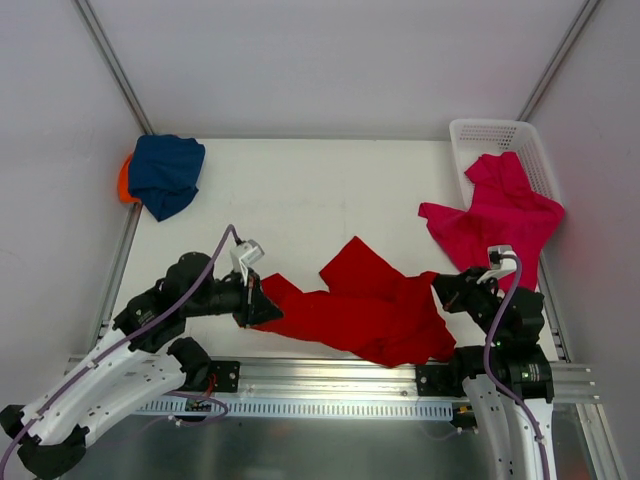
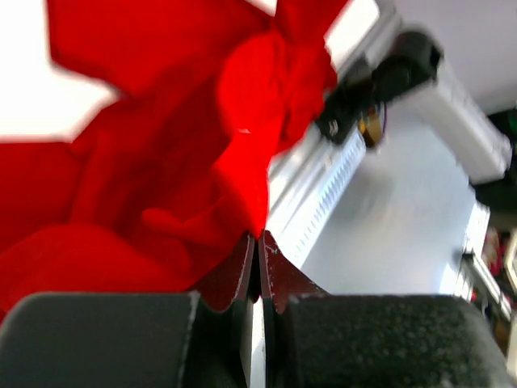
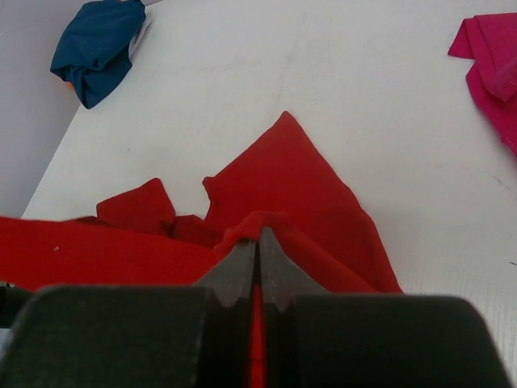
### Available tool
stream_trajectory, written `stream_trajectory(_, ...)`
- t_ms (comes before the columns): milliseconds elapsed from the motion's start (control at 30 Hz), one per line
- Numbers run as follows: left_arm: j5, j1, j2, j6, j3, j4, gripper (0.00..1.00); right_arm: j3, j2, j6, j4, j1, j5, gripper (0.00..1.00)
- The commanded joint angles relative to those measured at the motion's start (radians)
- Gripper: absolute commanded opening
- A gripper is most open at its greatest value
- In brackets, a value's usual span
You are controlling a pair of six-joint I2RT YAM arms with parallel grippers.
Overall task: Fold and stack the t-shirts
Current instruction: Flatten out the tshirt
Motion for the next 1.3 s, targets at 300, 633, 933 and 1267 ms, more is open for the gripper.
stream_trajectory(300,0.391,-0.314,-0.218,-0.033,-0.094,-0.146,0.62,0.003,0.007,0.000,0.013,-0.005,-0.039,0.00)
stream_trajectory(633,0.250,-0.318,-0.418,0.084,0.020,-0.125,0.99,-0.011,0.016,0.002,0.027,-0.005,-0.048,0.01)
stream_trajectory(933,-0.335,-0.318,0.080,0.112,0.044,-0.105,0.99,-0.014,0.011,0.002,0.029,-0.005,-0.055,0.00)
stream_trajectory(1267,-0.395,-0.426,0.788,-0.097,0.075,0.022,0.99,-0.013,-0.001,0.002,0.030,-0.004,-0.058,0.01)
